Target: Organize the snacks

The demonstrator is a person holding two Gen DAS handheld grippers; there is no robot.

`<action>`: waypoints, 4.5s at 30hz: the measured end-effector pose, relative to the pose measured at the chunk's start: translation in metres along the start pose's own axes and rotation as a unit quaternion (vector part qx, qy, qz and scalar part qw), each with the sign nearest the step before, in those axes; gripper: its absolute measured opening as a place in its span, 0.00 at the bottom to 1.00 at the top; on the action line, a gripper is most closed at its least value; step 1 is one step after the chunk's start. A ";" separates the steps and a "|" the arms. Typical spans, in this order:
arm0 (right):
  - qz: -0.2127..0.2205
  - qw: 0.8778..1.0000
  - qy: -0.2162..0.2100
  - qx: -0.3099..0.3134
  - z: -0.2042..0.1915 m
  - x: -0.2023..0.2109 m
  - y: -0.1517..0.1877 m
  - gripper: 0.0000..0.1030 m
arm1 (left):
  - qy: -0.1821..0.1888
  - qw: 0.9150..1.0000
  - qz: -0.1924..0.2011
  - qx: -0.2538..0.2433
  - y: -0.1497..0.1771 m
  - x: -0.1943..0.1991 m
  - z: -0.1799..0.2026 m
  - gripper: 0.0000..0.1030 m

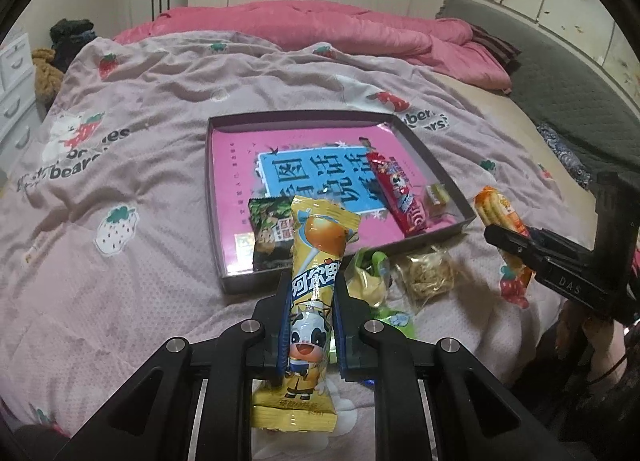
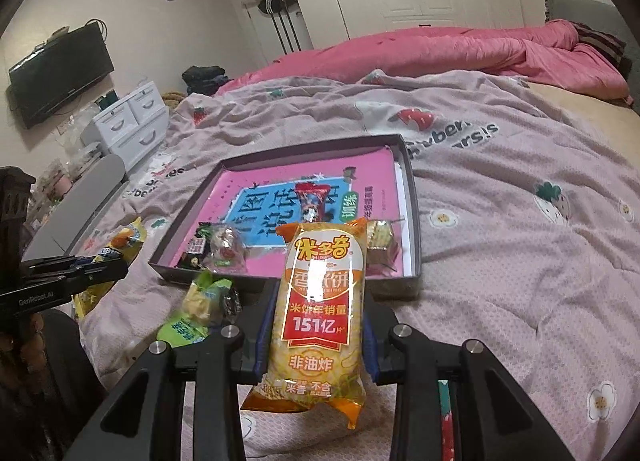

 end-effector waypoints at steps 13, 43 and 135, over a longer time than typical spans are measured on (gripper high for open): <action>0.024 1.000 -0.005 -0.005 0.003 0.008 -0.013 0.35 | 0.002 1.000 0.016 0.002 -0.016 0.003 0.009 0.17; 0.079 0.997 0.010 -0.008 0.017 0.019 -0.048 0.35 | 0.018 0.999 0.042 -0.007 -0.056 -0.030 0.053 0.17; -0.024 1.000 0.003 -0.015 0.031 -0.098 -0.041 0.35 | 0.020 0.999 -0.031 0.002 -0.040 -0.136 0.073 0.17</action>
Point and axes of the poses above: each gripper's, at about its wrist camera, not at the fingertips, and x roughly against the way its jaws point, z to its right, y to its underside, the point moved 8 cm from there along -x, roughly the way its jaws point, and after that the axes turned 11 degrees about x, right-handed, at the moved point
